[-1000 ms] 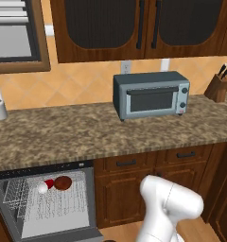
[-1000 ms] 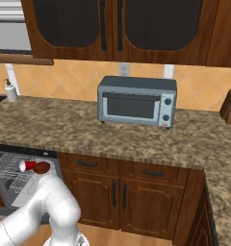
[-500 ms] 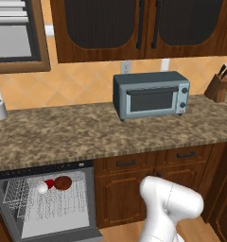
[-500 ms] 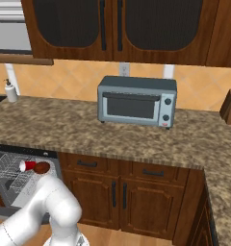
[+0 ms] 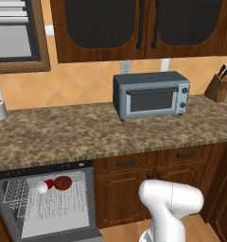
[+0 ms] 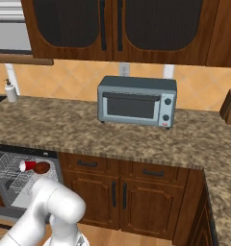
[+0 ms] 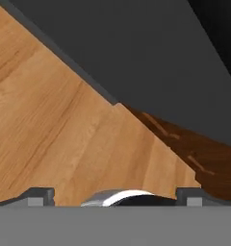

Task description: Pick up the cup and bowl from the counter, place them in the dishwasher, and close the dishwasher door.

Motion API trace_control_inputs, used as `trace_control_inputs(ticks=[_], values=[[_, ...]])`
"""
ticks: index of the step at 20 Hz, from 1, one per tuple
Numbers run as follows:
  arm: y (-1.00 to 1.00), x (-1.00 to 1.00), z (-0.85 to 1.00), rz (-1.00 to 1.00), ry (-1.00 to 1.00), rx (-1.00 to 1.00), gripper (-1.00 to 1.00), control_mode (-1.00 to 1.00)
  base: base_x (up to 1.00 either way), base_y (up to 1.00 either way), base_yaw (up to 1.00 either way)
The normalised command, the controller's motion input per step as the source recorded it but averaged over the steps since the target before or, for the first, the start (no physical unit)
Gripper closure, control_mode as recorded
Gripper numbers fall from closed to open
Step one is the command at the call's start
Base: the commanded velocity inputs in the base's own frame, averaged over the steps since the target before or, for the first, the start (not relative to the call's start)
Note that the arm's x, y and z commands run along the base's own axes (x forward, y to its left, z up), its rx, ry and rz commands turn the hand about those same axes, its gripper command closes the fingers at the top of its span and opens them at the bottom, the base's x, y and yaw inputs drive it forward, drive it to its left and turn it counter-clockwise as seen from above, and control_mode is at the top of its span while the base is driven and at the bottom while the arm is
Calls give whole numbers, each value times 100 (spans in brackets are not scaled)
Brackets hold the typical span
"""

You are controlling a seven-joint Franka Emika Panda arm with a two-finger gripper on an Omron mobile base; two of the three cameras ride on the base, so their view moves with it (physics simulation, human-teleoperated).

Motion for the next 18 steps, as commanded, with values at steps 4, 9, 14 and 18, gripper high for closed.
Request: trace_control_inputs(ticks=[4, 9, 14, 18], values=[[45, 73, -58, 7, -12, -1, -100, -100, 0, 0, 0], [73, 34, -58, -14, -26, 0, -100, -100, 0, 0, 0], [34, 75, -8, -35, -78, 2, -100, -100, 0, 0, 0], [9, 69, 0, -28, -100, 5, -100, -100, 0, 0, 0]])
